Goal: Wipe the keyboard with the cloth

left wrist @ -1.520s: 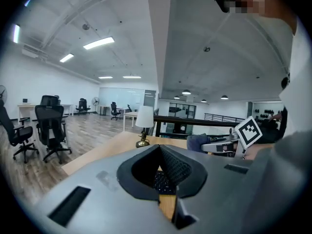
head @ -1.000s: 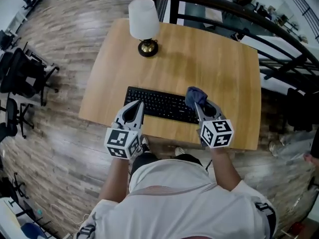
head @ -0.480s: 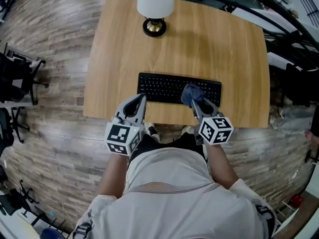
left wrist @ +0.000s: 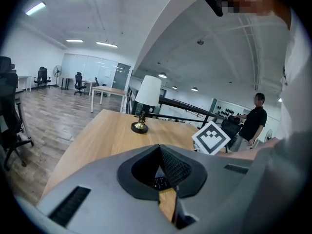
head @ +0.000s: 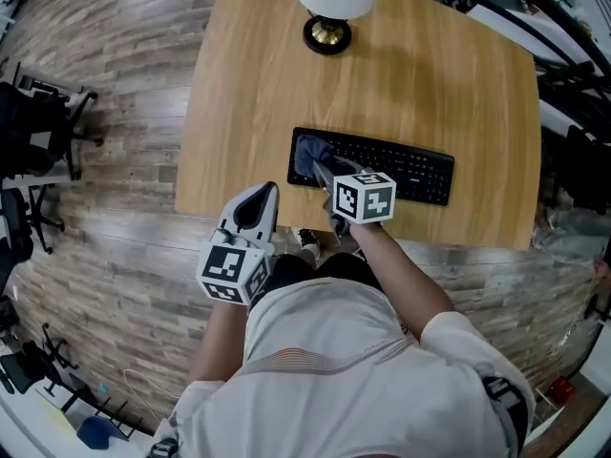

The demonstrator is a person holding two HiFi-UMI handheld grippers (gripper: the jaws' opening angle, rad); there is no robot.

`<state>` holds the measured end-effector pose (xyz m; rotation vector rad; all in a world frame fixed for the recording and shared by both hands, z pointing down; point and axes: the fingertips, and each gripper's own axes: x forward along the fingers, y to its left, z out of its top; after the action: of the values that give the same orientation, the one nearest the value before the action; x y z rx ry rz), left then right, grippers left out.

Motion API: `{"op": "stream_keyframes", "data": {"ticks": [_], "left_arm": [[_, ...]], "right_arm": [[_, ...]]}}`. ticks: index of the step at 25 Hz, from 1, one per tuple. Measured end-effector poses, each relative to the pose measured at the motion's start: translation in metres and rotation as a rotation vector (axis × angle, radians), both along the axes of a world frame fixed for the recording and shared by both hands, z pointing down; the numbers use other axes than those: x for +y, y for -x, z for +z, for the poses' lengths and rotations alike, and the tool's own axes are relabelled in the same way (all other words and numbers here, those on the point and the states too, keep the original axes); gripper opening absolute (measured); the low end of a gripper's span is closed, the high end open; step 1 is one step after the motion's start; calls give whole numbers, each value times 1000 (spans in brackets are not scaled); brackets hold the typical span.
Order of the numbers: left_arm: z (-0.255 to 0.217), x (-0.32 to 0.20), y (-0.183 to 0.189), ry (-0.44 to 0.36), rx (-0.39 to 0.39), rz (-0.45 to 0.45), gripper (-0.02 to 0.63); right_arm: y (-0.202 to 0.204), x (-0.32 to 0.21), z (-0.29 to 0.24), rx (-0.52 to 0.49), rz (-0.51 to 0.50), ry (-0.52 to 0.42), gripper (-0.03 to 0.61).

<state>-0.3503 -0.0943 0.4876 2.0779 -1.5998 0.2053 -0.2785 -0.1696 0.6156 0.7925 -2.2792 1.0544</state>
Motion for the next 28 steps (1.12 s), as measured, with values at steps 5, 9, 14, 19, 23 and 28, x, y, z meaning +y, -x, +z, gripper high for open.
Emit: {"op": "stream_keyframes", "data": {"ticks": [5, 9, 14, 19, 23, 28], "left_arm": [[1, 6, 8, -10, -11, 13, 14], [3, 10, 11, -8, -6, 10, 14], [3, 11, 0, -5, 3, 29, 14], [0, 3, -25, -11, 3, 65, 14], [-5, -2, -51, -13, 1, 103, 14], [-9, -13, -88, -15, -2, 146, 14]], "right_arm": [[36, -16, 25, 56, -15, 70, 123], [46, -22, 41, 70, -7, 113, 124], [26, -29, 42, 70, 34, 119, 124], [-28, -38, 43, 77, 110, 114, 124], [-79, -42, 42, 87, 173, 109, 124], [-143, -56, 44, 92, 262, 108, 123]]}}
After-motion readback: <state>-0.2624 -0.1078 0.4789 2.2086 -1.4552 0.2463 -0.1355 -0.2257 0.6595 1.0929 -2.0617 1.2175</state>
